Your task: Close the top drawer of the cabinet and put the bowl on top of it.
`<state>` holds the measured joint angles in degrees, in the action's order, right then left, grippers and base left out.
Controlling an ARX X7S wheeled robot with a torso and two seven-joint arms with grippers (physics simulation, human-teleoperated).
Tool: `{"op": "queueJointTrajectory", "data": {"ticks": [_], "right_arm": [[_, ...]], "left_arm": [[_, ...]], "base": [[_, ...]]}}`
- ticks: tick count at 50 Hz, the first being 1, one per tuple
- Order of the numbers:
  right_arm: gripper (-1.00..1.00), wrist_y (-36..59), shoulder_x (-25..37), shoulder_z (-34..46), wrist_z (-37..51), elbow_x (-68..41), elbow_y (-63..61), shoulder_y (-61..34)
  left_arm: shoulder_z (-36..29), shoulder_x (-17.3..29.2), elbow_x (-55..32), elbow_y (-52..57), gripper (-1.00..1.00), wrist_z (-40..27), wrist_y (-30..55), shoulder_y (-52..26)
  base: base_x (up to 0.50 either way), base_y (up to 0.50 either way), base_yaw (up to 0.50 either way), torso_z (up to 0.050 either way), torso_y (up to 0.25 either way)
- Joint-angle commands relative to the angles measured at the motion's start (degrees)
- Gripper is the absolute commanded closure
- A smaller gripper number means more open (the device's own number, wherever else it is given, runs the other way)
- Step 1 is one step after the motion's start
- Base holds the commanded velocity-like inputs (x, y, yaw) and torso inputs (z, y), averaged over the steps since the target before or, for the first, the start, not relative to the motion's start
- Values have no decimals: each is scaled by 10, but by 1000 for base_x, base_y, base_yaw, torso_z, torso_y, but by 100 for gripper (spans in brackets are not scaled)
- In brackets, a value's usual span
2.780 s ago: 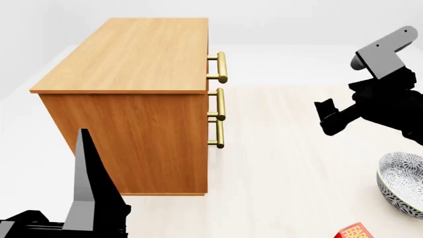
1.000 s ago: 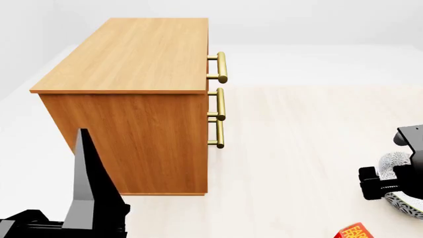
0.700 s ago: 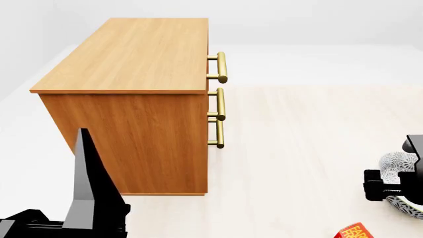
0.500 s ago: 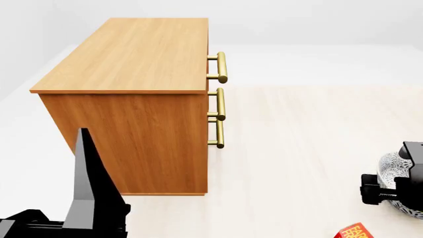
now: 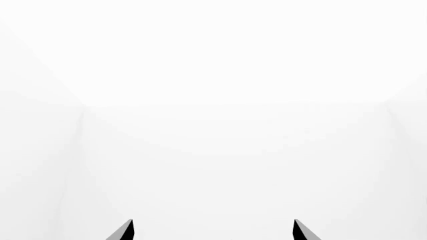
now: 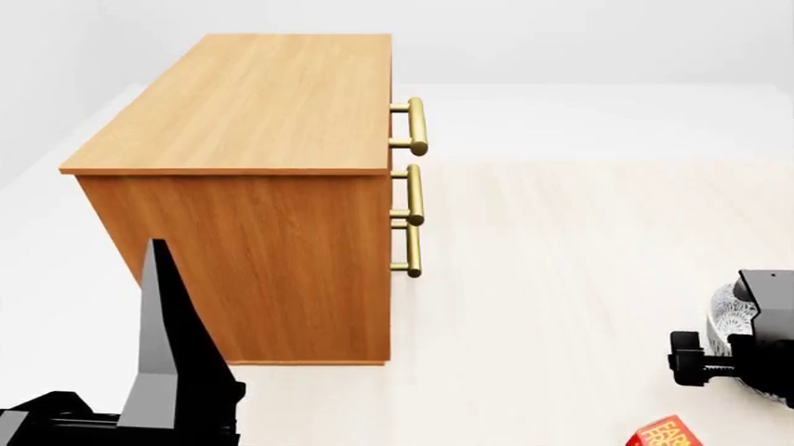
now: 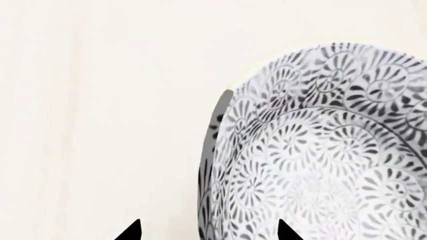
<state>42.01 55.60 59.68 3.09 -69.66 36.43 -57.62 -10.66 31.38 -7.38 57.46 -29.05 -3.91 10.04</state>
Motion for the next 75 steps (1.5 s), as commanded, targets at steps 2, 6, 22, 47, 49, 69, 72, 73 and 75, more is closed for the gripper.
{"op": "queueJointTrajectory", "data": {"ticks": [2, 6, 22, 47, 49, 69, 72, 73, 75], "right_arm": [[100, -57, -13, -19, 6, 17, -5, 71], [100, -106, -3, -32, 25, 39, -23, 62], [100, -147, 22, -36, 92, 113, -94, 3], [100, -22, -48, 18, -60, 223, -227, -266], [100, -22, -54, 26, -70, 233, -231, -273], [100, -20, -159, 44, -119, 254, -229, -336], [100, -11, -173, 45, -118, 253, -224, -342], [100, -11, -176, 41, -118, 249, -222, -343], [100, -12, -183, 39, -119, 245, -222, -344]], "left_arm": [[5, -8, 12, -14, -100, 9, -3, -2], [5, -7, 12, -15, -100, 8, -5, -1], [5, -6, 14, -19, -100, 6, -13, 2], [5, -2, 10, -19, -100, 2, -11, 1], [4, -2, 10, -19, -100, 2, -10, 0], [-1, -1, 11, -23, -100, 2, -13, -2], [-2, -1, 12, -25, -100, 2, -16, -1], [-3, -2, 13, -26, -100, 2, -16, -1], [-2, -1, 12, -25, -100, 2, -17, -1]], "base": [[0, 0, 0, -6, 0], [0, 0, 0, -2, 0], [0, 0, 0, 0, 0], [0, 0, 0, 0, 0], [0, 0, 0, 0, 0], [0, 0, 0, 0, 0], [0, 0, 0, 0, 0], [0, 0, 0, 0, 0], [0, 0, 0, 0, 0]]}}
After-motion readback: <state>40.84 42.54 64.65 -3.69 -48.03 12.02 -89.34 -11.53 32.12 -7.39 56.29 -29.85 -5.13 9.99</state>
